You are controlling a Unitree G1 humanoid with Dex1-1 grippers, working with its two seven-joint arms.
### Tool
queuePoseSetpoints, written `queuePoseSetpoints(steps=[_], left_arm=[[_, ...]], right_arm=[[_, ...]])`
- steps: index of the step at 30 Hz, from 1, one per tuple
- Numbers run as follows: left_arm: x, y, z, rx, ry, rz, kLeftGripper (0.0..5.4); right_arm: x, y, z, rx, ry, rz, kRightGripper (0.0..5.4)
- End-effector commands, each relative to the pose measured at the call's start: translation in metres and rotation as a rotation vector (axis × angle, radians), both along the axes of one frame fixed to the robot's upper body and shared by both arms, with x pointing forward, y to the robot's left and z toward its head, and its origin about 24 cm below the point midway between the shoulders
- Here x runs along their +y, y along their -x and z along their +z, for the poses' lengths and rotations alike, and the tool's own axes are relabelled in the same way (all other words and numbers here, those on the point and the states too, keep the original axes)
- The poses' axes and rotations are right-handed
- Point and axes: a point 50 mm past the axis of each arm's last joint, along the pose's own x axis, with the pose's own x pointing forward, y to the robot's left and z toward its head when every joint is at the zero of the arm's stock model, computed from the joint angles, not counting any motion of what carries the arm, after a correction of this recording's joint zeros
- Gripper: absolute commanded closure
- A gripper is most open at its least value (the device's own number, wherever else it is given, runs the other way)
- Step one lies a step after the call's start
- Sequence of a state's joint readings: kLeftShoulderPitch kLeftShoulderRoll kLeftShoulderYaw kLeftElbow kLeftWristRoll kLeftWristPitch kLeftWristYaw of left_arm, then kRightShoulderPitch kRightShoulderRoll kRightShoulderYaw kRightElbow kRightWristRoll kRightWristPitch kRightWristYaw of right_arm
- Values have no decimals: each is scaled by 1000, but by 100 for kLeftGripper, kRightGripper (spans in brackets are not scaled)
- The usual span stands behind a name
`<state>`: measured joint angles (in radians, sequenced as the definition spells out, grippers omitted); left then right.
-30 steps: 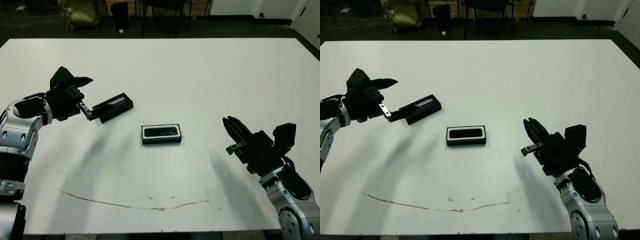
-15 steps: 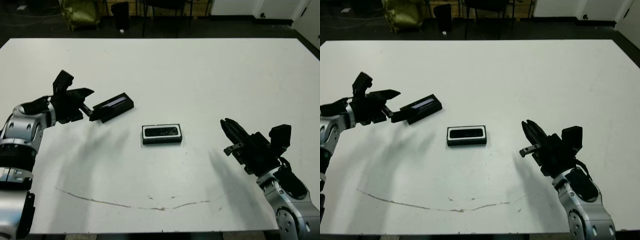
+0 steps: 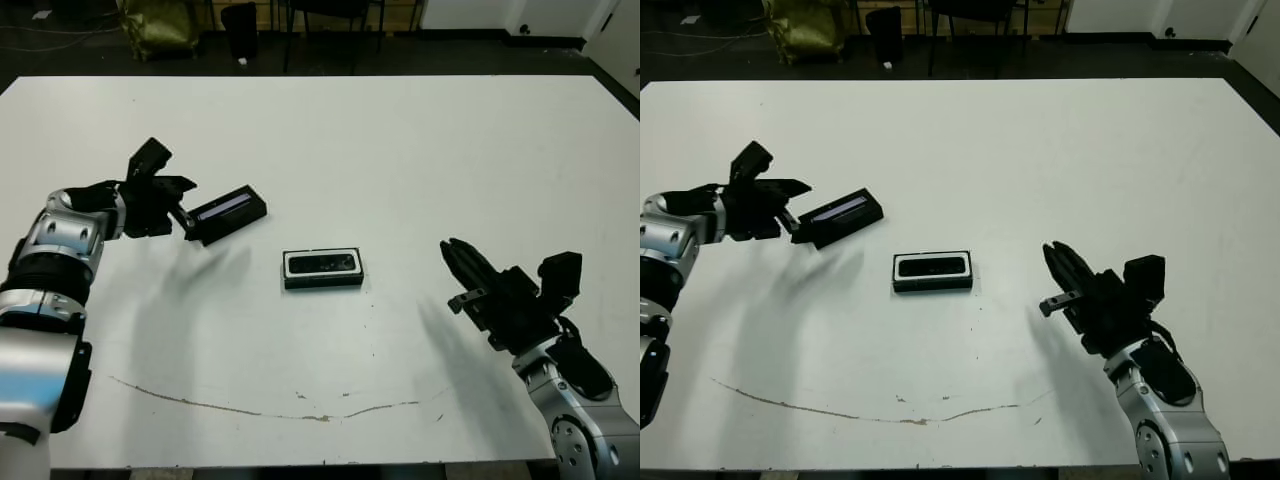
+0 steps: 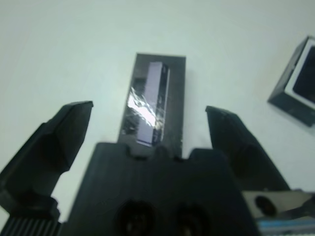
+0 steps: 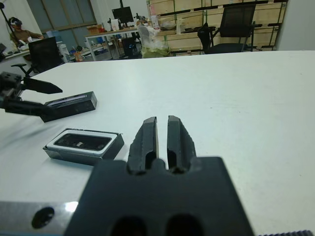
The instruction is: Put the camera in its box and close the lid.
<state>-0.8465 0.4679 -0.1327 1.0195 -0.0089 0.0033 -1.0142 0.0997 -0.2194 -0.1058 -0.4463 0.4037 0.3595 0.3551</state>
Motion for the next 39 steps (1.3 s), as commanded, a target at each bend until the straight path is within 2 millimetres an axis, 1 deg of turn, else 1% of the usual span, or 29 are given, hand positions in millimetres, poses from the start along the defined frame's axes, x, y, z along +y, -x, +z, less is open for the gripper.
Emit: queuePoseSetpoints(steps=[1,4,11,18,23,26,27,28,32,36,39], left_arm=[[0,1,-4,-9,-51,-24,1],[0,0,-6,-11,-57,-23,1],[0,0,-9,60,7,7,1],[0,0,-12,60,-28,-1,1],[0,0,-13,81,-22,14,1],[0,1,-13,60,-63,-17,1],[-1,0,-13,21,-119,-37,1],[-1,0,-13,23,-128,-35,1],[-1,0,-15,42,-129,-25,1],[-2,0,-15,8,-174,-49,1],[-2,0,-16,38,-155,-39,1]], right_arm=[[-4,3,-3,35,21,-24,540],[-4,3,-4,37,0,-14,540],[-5,3,-5,31,1,-12,540],[-5,3,-6,44,-3,-21,540],[-5,3,-6,42,-2,-16,540],[-5,3,-6,37,1,-14,540],[-5,3,-6,34,1,-12,540],[-5,3,-7,32,-1,-10,540],[-5,4,-7,38,-3,-14,540],[-5,4,-7,42,-5,-13,540],[-5,4,-7,44,-7,-14,540]])
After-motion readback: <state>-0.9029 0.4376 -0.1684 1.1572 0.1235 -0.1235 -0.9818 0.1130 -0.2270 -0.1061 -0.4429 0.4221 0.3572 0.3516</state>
